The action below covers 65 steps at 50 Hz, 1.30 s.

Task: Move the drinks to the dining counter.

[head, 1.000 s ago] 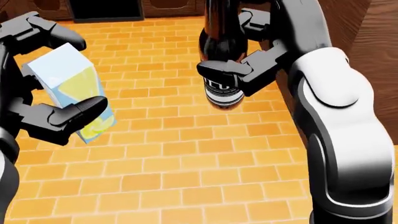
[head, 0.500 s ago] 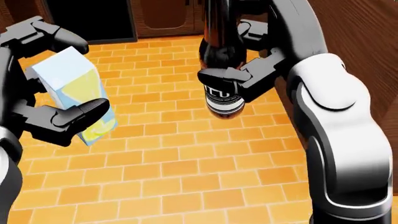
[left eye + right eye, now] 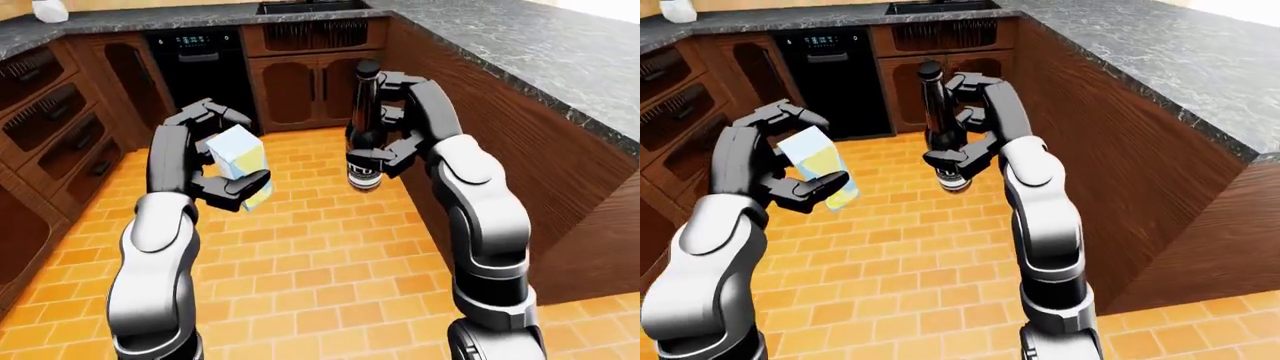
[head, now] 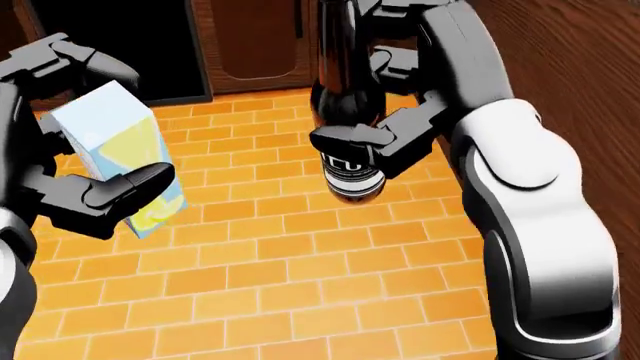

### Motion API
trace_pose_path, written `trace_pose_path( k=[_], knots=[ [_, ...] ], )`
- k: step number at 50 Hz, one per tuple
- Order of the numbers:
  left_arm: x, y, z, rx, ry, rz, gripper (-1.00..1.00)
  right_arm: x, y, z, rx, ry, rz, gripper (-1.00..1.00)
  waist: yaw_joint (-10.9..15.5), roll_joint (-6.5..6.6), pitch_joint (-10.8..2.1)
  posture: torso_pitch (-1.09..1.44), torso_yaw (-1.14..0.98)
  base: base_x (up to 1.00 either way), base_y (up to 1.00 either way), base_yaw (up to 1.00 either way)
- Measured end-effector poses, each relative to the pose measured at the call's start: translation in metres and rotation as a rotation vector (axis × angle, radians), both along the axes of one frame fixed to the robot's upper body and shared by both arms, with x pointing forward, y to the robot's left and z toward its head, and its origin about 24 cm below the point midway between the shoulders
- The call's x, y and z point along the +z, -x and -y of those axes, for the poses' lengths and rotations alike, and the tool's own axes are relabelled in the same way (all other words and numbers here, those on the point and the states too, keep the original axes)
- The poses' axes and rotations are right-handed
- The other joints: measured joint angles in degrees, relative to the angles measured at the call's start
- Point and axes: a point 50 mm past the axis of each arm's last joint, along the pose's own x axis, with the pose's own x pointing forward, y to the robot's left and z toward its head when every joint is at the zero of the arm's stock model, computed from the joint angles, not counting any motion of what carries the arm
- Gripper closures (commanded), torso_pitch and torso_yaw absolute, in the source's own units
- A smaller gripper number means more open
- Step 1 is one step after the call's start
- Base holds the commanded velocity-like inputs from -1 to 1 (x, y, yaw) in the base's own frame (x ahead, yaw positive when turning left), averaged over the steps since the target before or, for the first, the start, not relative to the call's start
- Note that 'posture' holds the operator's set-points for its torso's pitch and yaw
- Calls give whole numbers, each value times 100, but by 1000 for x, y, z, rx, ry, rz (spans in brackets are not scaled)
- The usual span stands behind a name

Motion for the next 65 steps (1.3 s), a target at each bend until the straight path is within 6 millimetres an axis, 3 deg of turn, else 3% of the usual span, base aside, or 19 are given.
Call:
trace_pose_path(
  k=[8, 10, 13, 16, 21, 25, 27, 29, 40, 42, 44, 45, 47, 50, 52, 54, 55, 59, 65],
  knots=[
    [9, 3, 3, -16, -6, 47, 100, 14, 3, 3, -17, -13, 66, 100, 153, -363, -156, 0, 0, 52, 0, 0],
    [12, 3, 3, -14, -8, 61, 100, 15, 4, 2, -12, -12, 76, 100, 106, -569, -181, 0, 0, 53, 0, 0],
    [3, 0, 9, -45, -2, 15, 100, 3, 0, 10, -40, -11, 24, 100, -11, -612, 115, 0, 0, 53, 3, 0],
    [-2, -2, 11, -61, 0, -26, 100, -1, -3, 12, -61, -2, -14, 100, -19, -685, 26, 0, 0, 43, 26, 0],
    [10, 2, 10, -52, -4, 40, 100, 11, 2, 11, -53, -7, 50, 100, -38, -486, -103, 0, 0, 43, 28, 0],
    [18, 5, 12, -62, -10, 82, 100, 17, 3, 13, -59, -10, 74, 100, 13, -94, -177, 0, 0, 42, 28, 0],
    [14, 4, 9, -45, -9, 57, 100, 11, 2, 8, -45, -11, 50, 100, 102, -96, 9, 0, 0, 43, 28, 0],
    [6, 2, 5, -17, -4, 7, 100, 2, 0, 4, -21, -1, 3, 100, 144, -25, 40, 0, 0, 42, 28, 0],
    [17, 6, 6, -24, -12, 72, 100, 18, 6, 6, -23, -20, 88, 100, 54, -358, -194, 0, 0, 33, 16, 0],
    [21, 7, 7, -23, -14, 93, 100, 20, 7, 6, -19, -28, 99, 100, 12, -541, -139, 0, 0, 0, 0, 0],
    [12, 4, 9, -35, -9, 48, 100, 11, 5, 9, -35, -33, 59, 100, -25, -471, 44, 0, 0, 0, 0, -50],
    [6, 2, 9, -37, -9, 8, 100, 4, 2, 10, -42, -30, 20, 100, -55, -529, 106, 0, 0, 0, 0, -78],
    [-1, 0, 8, -32, -6, -43, 100, -3, 0, 11, -52, -22, -30, 100, -117, -615, 42, 0, 0, 0, 0, -82],
    [5, 1, 6, -24, -4, -27, 100, 7, 5, 11, -52, -20, 6, 100, -103, -496, -59, 0, 0, 0, 0, -86],
    [14, 4, 7, -25, -7, 20, 100, 18, 10, 10, -41, -21, 63, 100, -78, -310, -37, 0, 0, 0, 0, -89],
    [23, 7, 7, -29, -13, 65, 100, 27, 14, 8, -27, -23, 104, 100, 20, 6, -55, 0, 0, 0, 0, -94],
    [26, 8, 6, -25, -17, 82, 100, 28, 15, 5, -16, -25, 113, 100, 83, 45, -36, 0, 0, 0, 0, -100],
    [23, 6, 2, 3, -13, 52, 100, 16, 14, 0, 20, -7, 40, 100, 64, 37, -99, 0, 0, 0, 0, -100],
    [29, 8, 7, -23, -18, 70, 100, 29, 21, 7, -7, -18, 86, 100, -40, -307, -121, 0, 0, 0, 0, -100]
  ],
)
